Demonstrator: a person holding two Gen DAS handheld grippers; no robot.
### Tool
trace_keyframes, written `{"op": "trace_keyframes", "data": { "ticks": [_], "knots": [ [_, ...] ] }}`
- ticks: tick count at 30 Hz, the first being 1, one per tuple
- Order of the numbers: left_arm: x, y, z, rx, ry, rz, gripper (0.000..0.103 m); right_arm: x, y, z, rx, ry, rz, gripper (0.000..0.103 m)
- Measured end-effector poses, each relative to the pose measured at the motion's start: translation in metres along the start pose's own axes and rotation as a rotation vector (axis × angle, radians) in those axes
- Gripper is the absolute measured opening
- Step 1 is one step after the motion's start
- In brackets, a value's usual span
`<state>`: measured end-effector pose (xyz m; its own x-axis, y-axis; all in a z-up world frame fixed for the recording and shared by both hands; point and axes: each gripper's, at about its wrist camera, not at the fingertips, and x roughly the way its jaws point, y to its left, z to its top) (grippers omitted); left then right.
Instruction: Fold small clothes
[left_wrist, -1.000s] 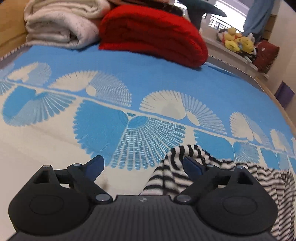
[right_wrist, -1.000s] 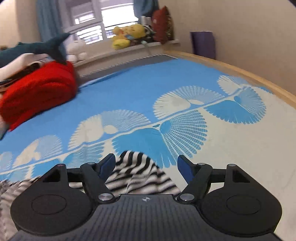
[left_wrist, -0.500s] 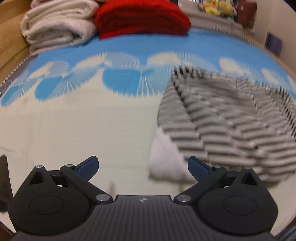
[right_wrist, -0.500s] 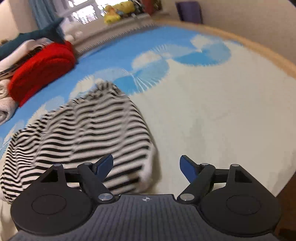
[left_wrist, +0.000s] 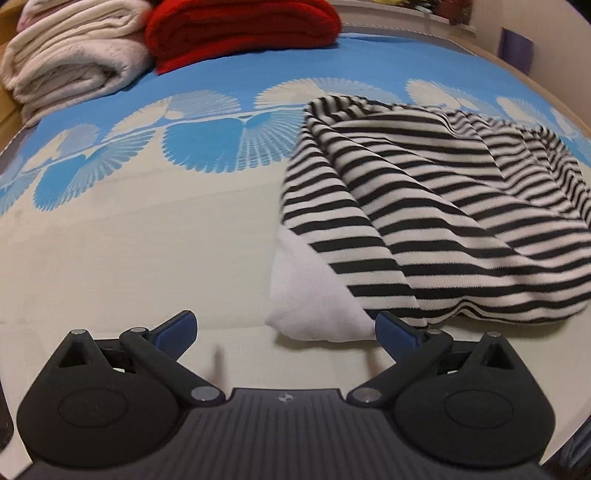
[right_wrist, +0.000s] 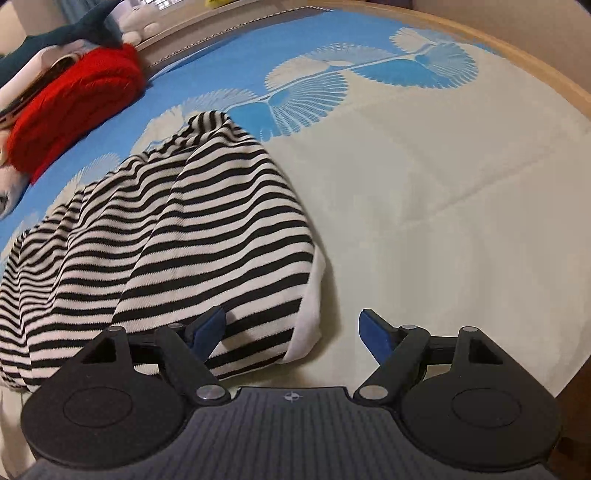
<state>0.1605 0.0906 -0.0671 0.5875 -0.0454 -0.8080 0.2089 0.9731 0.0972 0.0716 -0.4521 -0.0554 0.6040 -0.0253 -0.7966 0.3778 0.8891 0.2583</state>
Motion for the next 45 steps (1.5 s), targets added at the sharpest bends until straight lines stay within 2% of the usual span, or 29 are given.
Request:
{"op": "trace_keyframes", "data": {
  "ticks": [5,9,11,12,13,16,20,23,25,27,29,30,32,33,34,36,38,39,40,41,42,43,45],
  "knots": [
    [0.017,-0.011,0.005,0.059,0.015,0.036,0.103,0.007,0.001,0.002,-0.003,0.024,0.01,0.08],
    [0.028,-0.011,0.013,0.027,0.012,0.01,0.102,0.013,0.007,0.001,-0.014,0.056,0.04,0.08],
    [0.029,-0.013,0.015,0.008,-0.005,-0.032,0.074,0.013,0.01,0.0,-0.026,0.055,0.062,0.073],
    [0.029,-0.013,0.016,-0.002,0.008,-0.081,0.032,0.014,0.013,-0.001,-0.037,0.052,0.071,0.051],
    [0.028,-0.013,0.017,-0.018,0.025,-0.123,0.017,0.014,0.015,-0.002,-0.056,0.05,0.071,0.023],
    [0.016,-0.014,0.016,0.0,-0.006,-0.117,0.013,0.007,0.019,-0.003,-0.085,0.013,0.064,0.012],
    [0.0,0.012,0.012,-0.075,-0.029,-0.137,0.011,-0.017,0.006,0.001,-0.039,-0.088,0.064,0.01],
    [-0.004,0.029,0.006,-0.1,-0.036,-0.105,0.009,-0.028,-0.008,0.001,-0.001,-0.126,0.068,0.01],
    [-0.004,0.041,0.004,-0.114,-0.032,-0.124,0.008,-0.031,-0.013,0.002,0.009,-0.14,0.061,0.01],
    [0.001,0.042,0.003,-0.089,-0.018,-0.078,0.007,-0.032,-0.017,0.002,0.022,-0.139,0.062,0.01],
    [0.008,0.044,0.003,-0.078,0.007,-0.062,0.007,-0.028,-0.016,0.003,0.007,-0.118,0.058,0.01],
    [0.011,0.045,0.003,-0.075,0.015,-0.042,0.0,-0.025,-0.016,0.004,0.016,-0.103,0.046,0.01],
    [0.016,0.05,0.002,-0.047,0.02,0.128,0.0,-0.022,-0.017,0.005,0.047,-0.086,0.033,0.01],
    [0.019,0.056,0.001,-0.058,0.038,0.17,0.0,-0.024,-0.017,0.005,0.057,-0.098,0.021,0.01],
    [0.022,0.069,0.001,-0.11,0.058,0.171,0.0,-0.027,-0.016,0.006,0.051,-0.118,0.008,0.01],
    [0.019,0.084,0.002,-0.186,0.055,0.112,0.0,-0.032,-0.014,0.004,0.049,-0.14,-0.006,0.012],
    [0.012,0.089,0.001,-0.232,0.028,0.042,0.004,-0.028,-0.012,0.002,0.039,-0.112,-0.014,0.022],
    [0.01,0.086,0.002,-0.228,0.022,0.016,0.012,-0.025,-0.011,0.001,0.033,-0.09,-0.021,0.027],
    [0.007,0.079,0.002,-0.207,0.018,-0.017,0.025,-0.025,-0.011,0.0,0.032,-0.081,-0.035,0.038],
    [0.004,0.072,0.002,-0.178,0.008,-0.037,0.034,-0.027,-0.011,0.0,0.035,-0.081,-0.049,0.044],
    [0.0,0.062,0.0,-0.145,-0.005,-0.049,0.054,-0.03,-0.013,0.0,0.048,-0.097,-0.062,0.054],
    [-0.003,0.055,0.0,-0.117,-0.016,-0.063,0.073,-0.034,-0.016,0.001,0.067,-0.117,-0.069,0.059],
    [-0.008,0.037,0.0,-0.075,-0.037,-0.118,0.086,-0.04,-0.025,0.001,0.117,-0.135,-0.04,0.062]
  ]
}}
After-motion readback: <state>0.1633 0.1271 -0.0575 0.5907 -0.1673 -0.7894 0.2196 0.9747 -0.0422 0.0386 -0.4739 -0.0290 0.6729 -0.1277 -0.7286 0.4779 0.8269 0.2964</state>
